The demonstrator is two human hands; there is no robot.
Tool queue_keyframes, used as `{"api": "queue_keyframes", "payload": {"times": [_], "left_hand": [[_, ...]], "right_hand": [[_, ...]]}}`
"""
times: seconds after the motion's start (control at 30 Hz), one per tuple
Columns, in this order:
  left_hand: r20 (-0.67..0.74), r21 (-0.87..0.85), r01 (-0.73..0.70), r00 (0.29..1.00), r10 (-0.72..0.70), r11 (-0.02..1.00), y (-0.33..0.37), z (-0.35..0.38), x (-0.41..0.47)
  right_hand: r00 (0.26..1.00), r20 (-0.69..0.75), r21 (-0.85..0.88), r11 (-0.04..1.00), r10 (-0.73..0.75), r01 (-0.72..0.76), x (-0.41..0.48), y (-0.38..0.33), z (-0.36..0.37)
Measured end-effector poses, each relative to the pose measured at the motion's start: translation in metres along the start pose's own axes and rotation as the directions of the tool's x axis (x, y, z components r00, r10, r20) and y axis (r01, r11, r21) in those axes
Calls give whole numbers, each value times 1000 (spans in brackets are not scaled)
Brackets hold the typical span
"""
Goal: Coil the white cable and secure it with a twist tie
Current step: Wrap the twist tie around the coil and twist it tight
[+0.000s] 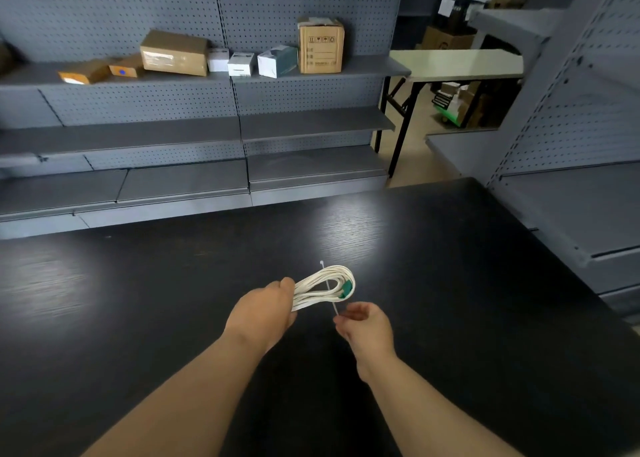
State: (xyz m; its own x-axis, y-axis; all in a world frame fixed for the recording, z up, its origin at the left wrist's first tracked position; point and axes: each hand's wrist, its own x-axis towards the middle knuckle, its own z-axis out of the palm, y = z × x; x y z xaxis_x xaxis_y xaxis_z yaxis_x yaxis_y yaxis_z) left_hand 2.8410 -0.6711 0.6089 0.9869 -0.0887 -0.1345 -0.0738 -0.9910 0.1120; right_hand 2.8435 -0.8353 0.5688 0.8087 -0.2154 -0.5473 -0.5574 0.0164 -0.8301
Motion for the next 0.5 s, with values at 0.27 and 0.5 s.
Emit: {"api": "queue_keyframes", "payload": {"times": [0.27,0.5], "left_hand": [[48,-15,3,999,-3,1000,4,29,6],[90,-32,-2,996,5,999,5,38,8]], "right_hand": [[994,-83,107,993,66,-57,-5,30,6],[992,-115,25,999,48,-45,-7,38,7]]}}
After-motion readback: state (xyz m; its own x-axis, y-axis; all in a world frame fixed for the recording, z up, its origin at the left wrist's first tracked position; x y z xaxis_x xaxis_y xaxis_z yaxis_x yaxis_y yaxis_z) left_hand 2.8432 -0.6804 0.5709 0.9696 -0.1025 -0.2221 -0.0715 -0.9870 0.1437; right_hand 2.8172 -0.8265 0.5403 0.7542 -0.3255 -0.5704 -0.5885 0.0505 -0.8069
